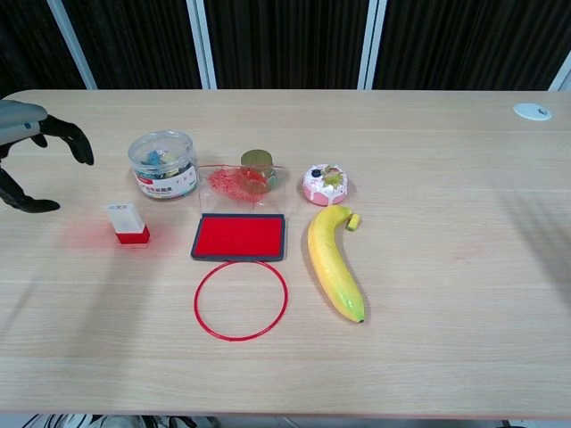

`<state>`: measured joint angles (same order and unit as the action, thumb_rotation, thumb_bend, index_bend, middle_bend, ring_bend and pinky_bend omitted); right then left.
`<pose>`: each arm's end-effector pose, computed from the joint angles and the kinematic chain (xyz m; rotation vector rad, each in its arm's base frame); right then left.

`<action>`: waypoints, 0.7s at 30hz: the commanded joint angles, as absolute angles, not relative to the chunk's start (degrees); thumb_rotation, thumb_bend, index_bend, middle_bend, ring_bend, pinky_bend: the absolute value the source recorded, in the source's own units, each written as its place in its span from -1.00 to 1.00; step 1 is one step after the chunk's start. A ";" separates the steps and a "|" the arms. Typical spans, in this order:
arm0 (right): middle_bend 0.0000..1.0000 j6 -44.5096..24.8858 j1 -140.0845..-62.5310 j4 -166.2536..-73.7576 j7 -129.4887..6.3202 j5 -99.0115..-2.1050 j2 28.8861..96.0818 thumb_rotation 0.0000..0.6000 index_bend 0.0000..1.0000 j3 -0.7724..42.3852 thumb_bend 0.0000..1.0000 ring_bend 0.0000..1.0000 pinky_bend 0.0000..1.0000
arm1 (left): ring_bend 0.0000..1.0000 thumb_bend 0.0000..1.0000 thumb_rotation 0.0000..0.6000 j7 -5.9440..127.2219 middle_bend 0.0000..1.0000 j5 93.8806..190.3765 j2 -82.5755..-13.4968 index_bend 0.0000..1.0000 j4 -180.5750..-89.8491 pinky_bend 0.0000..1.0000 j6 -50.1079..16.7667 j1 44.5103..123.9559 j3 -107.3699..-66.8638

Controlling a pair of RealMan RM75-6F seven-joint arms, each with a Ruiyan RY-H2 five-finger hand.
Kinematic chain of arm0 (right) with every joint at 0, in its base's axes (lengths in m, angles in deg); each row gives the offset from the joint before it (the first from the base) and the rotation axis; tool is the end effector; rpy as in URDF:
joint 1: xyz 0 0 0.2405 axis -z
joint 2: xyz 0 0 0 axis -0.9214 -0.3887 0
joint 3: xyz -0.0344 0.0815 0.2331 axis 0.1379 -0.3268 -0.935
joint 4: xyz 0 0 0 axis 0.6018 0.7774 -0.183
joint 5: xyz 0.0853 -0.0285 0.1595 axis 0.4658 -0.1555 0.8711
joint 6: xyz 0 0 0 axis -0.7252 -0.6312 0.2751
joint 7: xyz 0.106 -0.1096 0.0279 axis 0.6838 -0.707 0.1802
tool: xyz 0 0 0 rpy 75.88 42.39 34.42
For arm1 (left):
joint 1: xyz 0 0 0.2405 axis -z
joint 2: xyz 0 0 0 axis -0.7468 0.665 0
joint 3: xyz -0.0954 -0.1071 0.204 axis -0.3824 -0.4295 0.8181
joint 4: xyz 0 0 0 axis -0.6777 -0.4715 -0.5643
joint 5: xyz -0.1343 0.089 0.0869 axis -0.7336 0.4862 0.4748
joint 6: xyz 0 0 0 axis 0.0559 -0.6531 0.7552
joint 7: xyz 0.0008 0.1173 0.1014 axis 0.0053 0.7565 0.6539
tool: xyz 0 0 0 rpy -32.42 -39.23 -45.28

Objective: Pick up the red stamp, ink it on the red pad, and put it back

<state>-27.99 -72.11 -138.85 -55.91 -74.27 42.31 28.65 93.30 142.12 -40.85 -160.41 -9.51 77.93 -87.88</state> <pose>-0.2949 -0.1881 0.1760 1.3802 -1.0369 0.9662 -0.2088 0.2973 0.0626 -1.7988 -0.9103 -0.6485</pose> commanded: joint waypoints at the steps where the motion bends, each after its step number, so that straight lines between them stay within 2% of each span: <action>1: -1.00 -27.88 -72.13 -138.84 -55.62 -74.13 42.25 1.00 -1.00 28.61 -0.82 -1.00 -0.65 | -0.73 -0.56 1.00 95.10 -0.44 140.42 -42.64 -0.35 -158.81 -0.55 -8.68 79.42 -87.73; 9: -1.00 -27.65 -72.20 -138.83 -55.00 -74.05 42.10 1.00 -1.00 28.60 -0.79 -1.00 -0.65 | -0.69 -0.47 1.00 98.64 -0.33 137.01 -47.25 -0.29 -155.34 -0.51 -8.71 81.99 -87.16; 21: -1.00 -27.71 -72.16 -138.74 -54.61 -74.18 42.07 1.00 -1.00 28.66 -0.77 -1.00 -0.65 | -0.68 -0.45 1.00 100.30 -0.33 133.79 -51.91 -0.31 -151.44 -0.51 -8.32 84.61 -86.55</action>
